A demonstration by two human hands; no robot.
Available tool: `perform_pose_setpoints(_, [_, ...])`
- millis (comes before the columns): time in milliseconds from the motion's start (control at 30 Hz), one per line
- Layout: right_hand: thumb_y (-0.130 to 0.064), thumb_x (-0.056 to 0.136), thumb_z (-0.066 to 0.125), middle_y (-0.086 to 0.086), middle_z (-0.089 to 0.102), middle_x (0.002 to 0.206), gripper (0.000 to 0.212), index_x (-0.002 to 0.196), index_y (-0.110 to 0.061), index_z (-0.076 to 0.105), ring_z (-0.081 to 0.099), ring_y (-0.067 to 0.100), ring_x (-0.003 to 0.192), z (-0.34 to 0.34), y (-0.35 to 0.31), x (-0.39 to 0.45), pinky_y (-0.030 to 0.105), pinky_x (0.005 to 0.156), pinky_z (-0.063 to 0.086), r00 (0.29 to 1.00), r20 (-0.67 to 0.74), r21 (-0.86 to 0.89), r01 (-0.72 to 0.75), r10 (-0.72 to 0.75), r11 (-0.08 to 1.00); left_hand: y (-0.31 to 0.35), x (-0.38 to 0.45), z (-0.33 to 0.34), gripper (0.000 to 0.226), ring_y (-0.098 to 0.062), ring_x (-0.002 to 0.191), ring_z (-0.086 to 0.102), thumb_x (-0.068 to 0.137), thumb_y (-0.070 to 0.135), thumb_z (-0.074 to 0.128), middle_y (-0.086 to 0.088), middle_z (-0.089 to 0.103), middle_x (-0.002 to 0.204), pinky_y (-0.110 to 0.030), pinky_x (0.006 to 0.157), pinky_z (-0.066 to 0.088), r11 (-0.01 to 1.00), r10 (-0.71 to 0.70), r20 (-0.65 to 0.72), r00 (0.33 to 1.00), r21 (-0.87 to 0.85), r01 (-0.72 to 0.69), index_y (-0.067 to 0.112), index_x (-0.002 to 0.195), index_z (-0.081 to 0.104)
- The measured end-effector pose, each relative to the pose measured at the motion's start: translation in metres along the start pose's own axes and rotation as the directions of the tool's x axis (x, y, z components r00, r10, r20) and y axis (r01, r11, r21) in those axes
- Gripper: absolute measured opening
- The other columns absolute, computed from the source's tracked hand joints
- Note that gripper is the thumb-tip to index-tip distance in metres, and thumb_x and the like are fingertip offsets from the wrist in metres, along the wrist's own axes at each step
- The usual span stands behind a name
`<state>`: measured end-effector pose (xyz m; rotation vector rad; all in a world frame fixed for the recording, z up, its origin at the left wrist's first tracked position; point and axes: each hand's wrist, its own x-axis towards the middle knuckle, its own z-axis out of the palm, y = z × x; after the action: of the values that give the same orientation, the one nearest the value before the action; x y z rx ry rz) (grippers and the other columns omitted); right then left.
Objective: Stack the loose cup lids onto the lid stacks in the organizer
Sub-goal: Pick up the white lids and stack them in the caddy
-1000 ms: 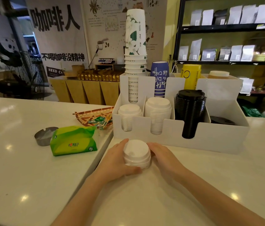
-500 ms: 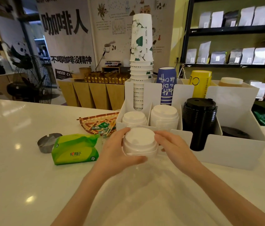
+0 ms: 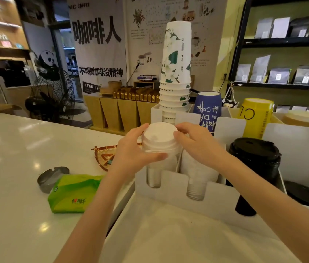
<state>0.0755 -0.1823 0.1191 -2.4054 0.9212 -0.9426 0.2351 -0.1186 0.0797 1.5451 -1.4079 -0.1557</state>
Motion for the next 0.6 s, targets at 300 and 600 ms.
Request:
perform_pose_setpoints(300, [-0.028, 0.090, 0.040, 0.010, 0.053, 0.127, 0.039, 0.128, -0.019, 0.041, 0.046, 0.027, 0.116, 0.009, 0.028, 0.022, 0.048, 0.101, 0.037, 0.987, 0.147, -0.199, -0.036, 0.066, 0.979, -0.020, 0.012, 0.018, 0.084, -0.004, 0.106, 0.037, 0.055, 0.045, 0.077, 0.007, 0.049, 0.131, -0.027, 0.088, 0.032, 0.996, -0.012, 0.064, 0.998, 0.085, 0.007, 0.034, 0.128, 0.036])
perform_pose_setpoints(600, [-0.027, 0.090, 0.038, 0.013, 0.053, 0.125, 0.038, 0.125, -0.016, 0.044, 0.047, 0.028, 0.112, 0.017, 0.029, 0.018, 0.042, 0.095, 0.039, 0.976, 0.195, -0.289, -0.041, 0.101, 0.957, -0.024, 0.009, 0.016, 0.082, -0.019, 0.129, 0.031, 0.055, 0.051, 0.074, 0.001, 0.035, 0.144, -0.045, 0.104, 0.028, 0.975, -0.092, 0.135, 0.987, 0.212, 0.062, 0.035, 0.127, 0.039])
